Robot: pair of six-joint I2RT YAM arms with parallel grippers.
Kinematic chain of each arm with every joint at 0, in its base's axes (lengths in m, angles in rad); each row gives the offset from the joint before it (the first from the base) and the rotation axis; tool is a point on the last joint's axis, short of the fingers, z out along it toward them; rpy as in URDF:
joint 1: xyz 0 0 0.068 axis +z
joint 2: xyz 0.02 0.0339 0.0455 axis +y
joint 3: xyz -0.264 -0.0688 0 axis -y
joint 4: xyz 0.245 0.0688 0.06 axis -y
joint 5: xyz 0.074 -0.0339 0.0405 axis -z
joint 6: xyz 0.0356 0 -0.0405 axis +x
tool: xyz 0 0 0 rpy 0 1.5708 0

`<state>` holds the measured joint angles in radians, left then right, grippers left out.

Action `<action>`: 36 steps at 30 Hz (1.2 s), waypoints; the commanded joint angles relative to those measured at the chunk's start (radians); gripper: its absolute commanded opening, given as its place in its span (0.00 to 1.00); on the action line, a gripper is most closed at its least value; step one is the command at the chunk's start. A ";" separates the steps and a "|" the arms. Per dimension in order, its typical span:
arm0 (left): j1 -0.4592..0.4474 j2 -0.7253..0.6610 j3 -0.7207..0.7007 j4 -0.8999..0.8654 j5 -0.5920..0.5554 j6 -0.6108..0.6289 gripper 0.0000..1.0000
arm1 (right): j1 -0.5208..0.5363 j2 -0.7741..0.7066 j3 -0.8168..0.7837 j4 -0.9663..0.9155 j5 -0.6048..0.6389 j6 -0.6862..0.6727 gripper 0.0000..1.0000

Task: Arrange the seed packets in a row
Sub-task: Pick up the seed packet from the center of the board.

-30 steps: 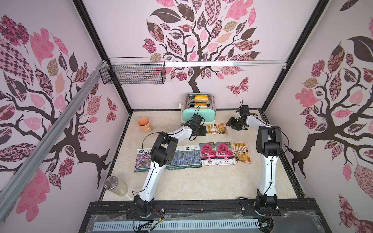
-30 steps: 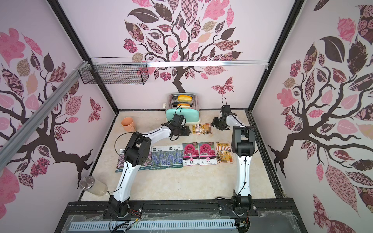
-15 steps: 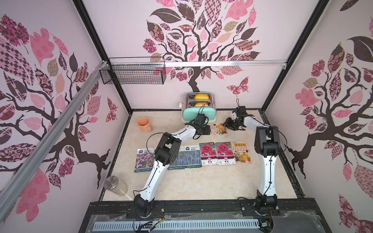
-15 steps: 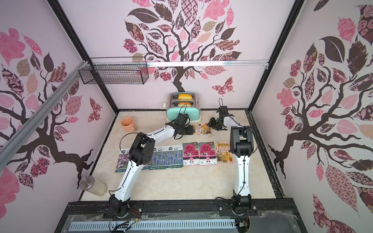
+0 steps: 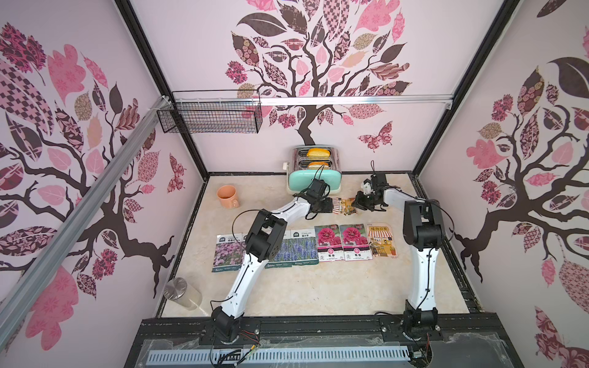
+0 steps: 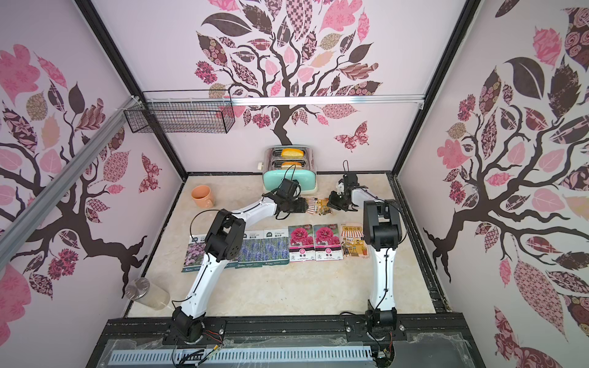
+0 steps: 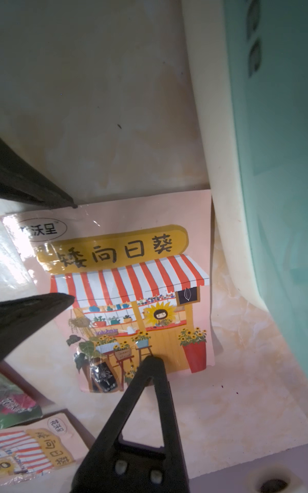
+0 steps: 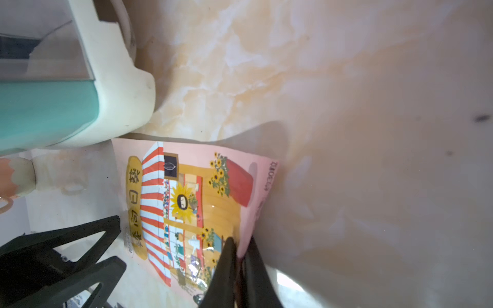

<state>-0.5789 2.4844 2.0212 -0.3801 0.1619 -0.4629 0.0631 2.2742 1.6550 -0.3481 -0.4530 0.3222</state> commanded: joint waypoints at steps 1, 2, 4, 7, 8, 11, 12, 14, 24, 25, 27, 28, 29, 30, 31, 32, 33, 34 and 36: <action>-0.003 0.025 0.011 -0.050 -0.004 0.010 0.54 | 0.009 -0.019 -0.029 -0.055 -0.016 0.002 0.02; -0.002 0.021 0.013 -0.052 -0.006 0.013 0.54 | 0.008 -0.028 -0.038 -0.047 -0.024 0.011 0.00; 0.002 0.005 0.014 -0.056 -0.007 0.017 0.54 | 0.007 -0.058 -0.070 -0.013 -0.034 0.033 0.00; 0.010 -0.025 0.013 -0.059 -0.005 0.020 0.54 | 0.005 -0.109 -0.123 0.026 -0.064 0.060 0.00; 0.014 -0.035 0.011 -0.059 -0.004 0.022 0.54 | 0.004 -0.128 -0.144 0.049 -0.071 0.070 0.00; 0.025 -0.065 0.011 -0.064 -0.002 0.028 0.54 | -0.001 -0.191 -0.210 0.096 -0.072 0.097 0.00; 0.029 -0.079 0.007 -0.066 0.002 0.026 0.54 | -0.007 -0.215 -0.235 0.118 -0.066 0.117 0.00; 0.033 -0.116 -0.010 -0.059 0.003 0.019 0.54 | -0.021 -0.264 -0.289 0.182 -0.069 0.160 0.00; 0.031 -0.368 -0.158 -0.042 0.007 -0.075 0.55 | -0.071 -0.512 -0.507 0.418 -0.019 0.419 0.00; 0.028 -0.394 -0.188 -0.034 0.014 -0.106 0.55 | -0.071 -0.542 -0.538 0.445 -0.015 0.443 0.00; 0.016 -0.445 -0.243 -0.028 0.014 -0.160 0.56 | -0.072 -0.604 -0.609 0.495 -0.002 0.496 0.00; 0.009 -0.465 -0.272 -0.020 0.016 -0.181 0.56 | -0.072 -0.633 -0.644 0.529 0.001 0.520 0.00; -0.001 -0.492 -0.310 -0.005 0.019 -0.206 0.56 | -0.072 -0.666 -0.679 0.551 0.011 0.545 0.00; -0.006 -0.517 -0.352 0.010 0.028 -0.228 0.56 | -0.072 -0.699 -0.712 0.571 0.021 0.563 0.00; -0.012 -0.538 -0.388 0.028 0.038 -0.249 0.56 | -0.072 -0.732 -0.739 0.583 0.025 0.576 0.00; -0.016 -0.562 -0.433 0.050 0.046 -0.273 0.56 | -0.072 -0.768 -0.769 0.600 0.032 0.593 0.00; -0.022 -0.585 -0.478 0.076 0.047 -0.290 0.55 | -0.073 -0.804 -0.792 0.606 0.038 0.598 0.00; -0.025 -0.603 -0.512 0.091 0.044 -0.299 0.56 | -0.074 -0.834 -0.803 0.594 0.039 0.600 0.00; -0.033 -0.642 -0.591 0.141 0.051 -0.323 0.56 | -0.074 -0.904 -0.831 0.582 0.048 0.603 0.00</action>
<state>-0.6052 1.8824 1.5112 -0.3138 0.1959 -0.7132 -0.0128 1.4551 0.8368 0.1917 -0.4328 0.8799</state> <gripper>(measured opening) 0.555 0.050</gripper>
